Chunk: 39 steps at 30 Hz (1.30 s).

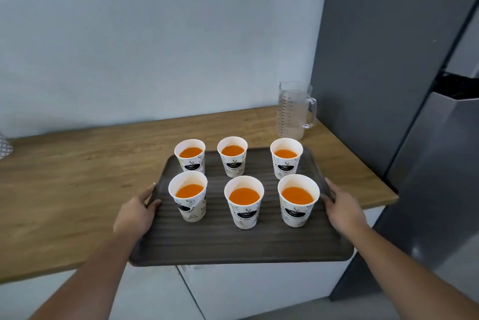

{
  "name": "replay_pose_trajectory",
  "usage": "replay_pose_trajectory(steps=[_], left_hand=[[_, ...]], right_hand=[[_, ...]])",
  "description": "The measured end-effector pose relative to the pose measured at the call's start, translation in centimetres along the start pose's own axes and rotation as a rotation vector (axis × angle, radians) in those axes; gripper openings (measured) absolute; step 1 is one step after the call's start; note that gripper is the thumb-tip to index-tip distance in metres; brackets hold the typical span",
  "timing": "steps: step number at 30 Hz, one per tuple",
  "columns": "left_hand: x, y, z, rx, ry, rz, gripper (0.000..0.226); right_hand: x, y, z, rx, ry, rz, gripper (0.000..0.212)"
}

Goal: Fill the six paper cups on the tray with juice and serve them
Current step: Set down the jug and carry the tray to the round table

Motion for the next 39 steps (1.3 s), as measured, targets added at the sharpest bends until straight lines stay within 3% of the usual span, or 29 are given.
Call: replay_pose_trajectory(steps=[13,20,32,39], left_hand=[[-5.8,4.4,6.3,0.115,0.261,-0.04,0.047],[-10.7,8.1,8.9,0.233,0.405,-0.12,0.043],[-20.3,14.0,18.0,0.394,0.7,-0.102,0.046],[-27.0,19.0,25.2,0.489,0.778,-0.035,0.049]], right_hand=[[-9.0,-6.9,11.5,-0.134,0.199,0.015,0.049],[-14.6,-9.4,19.7,-0.286,0.358,-0.142,0.052],[-20.3,-17.3,32.7,-0.513,0.554,0.007,0.047],[-26.3,-22.3,38.7,-0.576,0.694,0.016,0.049]])
Point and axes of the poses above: each hand's wrist, its own z-axis away from the middle knuckle, its own y-axis out of the palm, x = y × z, the point moved 7 cm from there along -z, towards the middle knuckle, and after that the axes turned 1 degree about x, right-handed, at the moved point
